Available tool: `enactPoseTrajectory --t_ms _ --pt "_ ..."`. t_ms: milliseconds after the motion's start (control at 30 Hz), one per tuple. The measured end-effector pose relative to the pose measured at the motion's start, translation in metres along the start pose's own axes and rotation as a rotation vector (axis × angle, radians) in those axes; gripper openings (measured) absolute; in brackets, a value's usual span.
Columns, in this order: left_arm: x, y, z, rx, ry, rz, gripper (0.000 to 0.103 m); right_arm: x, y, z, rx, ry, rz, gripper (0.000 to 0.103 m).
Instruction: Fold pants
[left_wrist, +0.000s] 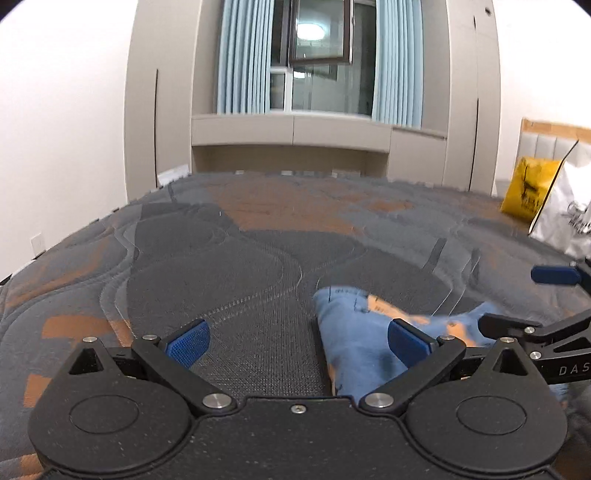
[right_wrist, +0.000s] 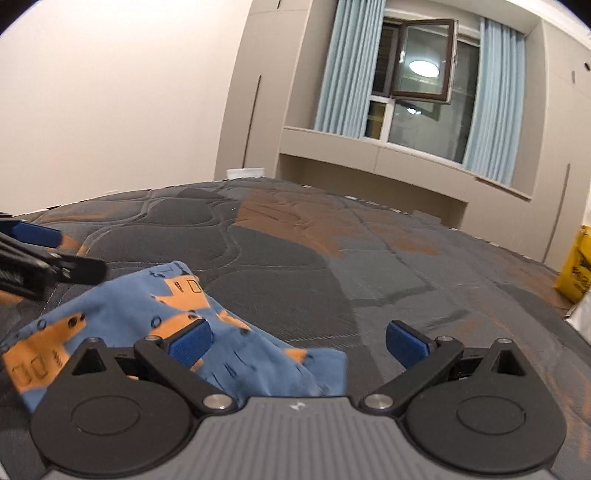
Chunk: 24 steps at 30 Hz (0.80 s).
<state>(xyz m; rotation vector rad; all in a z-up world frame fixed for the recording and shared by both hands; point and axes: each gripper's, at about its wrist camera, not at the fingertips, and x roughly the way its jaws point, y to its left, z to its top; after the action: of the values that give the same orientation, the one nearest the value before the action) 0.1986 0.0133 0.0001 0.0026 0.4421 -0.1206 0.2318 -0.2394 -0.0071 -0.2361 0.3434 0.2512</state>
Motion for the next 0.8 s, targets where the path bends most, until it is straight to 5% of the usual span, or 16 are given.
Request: enactPoseTrajectory --t_ms 233,567,700,800 --pt "0.014 0.008 -0.016 -0.016 0.082 -0.024 0.103 0.027 0.005 -0.027 -0.091 0.141 -0.11 0.103" --pt "0.027 -0.01 0.018 0.063 -0.003 -0.042 0.102 0.023 -0.015 0.0 -0.018 0.043 -0.047 0.103" --pt "0.067 -0.02 0.017 0.173 0.081 0.026 0.102 0.055 -0.015 -0.005 -0.039 0.116 -0.052 0.103" --pt "0.082 -0.012 0.012 0.132 0.122 0.004 0.103 0.067 -0.022 -0.016 -0.02 0.155 -0.063 0.103"
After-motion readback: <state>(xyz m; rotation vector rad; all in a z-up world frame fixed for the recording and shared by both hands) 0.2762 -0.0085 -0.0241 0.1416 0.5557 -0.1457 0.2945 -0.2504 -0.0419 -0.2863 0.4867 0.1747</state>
